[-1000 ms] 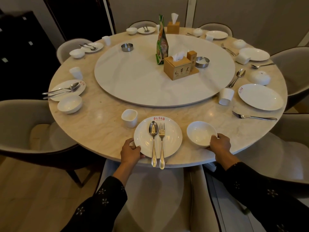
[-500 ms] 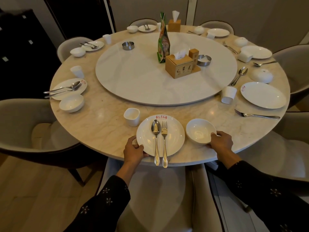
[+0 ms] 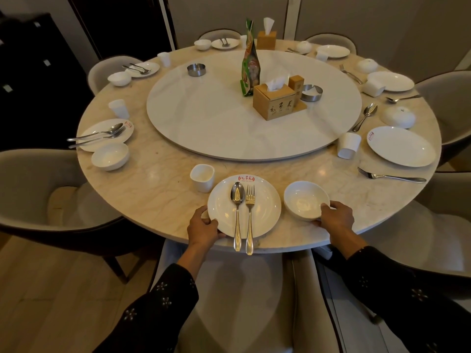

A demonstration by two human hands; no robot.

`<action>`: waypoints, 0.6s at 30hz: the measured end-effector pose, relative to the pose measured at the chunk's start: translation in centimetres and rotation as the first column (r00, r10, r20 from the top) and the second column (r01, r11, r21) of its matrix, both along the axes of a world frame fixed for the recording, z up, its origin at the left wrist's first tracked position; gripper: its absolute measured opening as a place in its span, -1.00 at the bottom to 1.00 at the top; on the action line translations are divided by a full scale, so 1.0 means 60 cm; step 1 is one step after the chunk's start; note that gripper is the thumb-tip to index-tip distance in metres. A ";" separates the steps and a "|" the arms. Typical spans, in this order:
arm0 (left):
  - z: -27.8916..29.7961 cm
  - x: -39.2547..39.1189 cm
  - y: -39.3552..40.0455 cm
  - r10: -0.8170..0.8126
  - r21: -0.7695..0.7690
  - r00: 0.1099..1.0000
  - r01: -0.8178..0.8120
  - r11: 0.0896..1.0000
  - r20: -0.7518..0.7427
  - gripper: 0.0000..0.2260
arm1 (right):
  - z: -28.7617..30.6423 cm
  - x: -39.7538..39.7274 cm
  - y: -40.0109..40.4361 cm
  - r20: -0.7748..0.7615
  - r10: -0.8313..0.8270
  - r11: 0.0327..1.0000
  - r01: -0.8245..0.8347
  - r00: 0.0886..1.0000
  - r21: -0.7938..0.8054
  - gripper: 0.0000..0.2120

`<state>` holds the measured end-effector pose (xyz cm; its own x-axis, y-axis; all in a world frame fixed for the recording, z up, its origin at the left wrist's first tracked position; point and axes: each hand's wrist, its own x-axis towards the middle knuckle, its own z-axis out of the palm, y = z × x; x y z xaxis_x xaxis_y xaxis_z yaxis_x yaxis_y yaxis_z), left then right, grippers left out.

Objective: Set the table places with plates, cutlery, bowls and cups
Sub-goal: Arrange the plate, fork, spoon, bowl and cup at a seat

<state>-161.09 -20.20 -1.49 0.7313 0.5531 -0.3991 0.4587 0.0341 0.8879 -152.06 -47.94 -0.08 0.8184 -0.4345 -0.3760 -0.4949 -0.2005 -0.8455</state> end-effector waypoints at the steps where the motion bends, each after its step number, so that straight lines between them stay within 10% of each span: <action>1: 0.000 0.000 0.000 0.002 -0.010 1.000 -0.002 1.000 0.000 -0.53 | 0.000 0.000 0.000 0.000 -0.002 1.000 0.002 1.000 0.001 -0.66; 13: 0.007 -0.005 0.005 0.018 -0.033 0.999 -0.020 0.999 -0.046 -0.61 | 0.005 -0.006 -0.003 -0.039 0.047 0.998 -0.048 0.998 -0.042 -0.62; 18: 0.021 -0.014 0.015 0.037 0.208 0.998 -0.027 0.978 -0.044 -0.73 | 0.027 -0.026 -0.006 -0.038 0.054 0.997 -0.056 0.998 -0.046 -0.54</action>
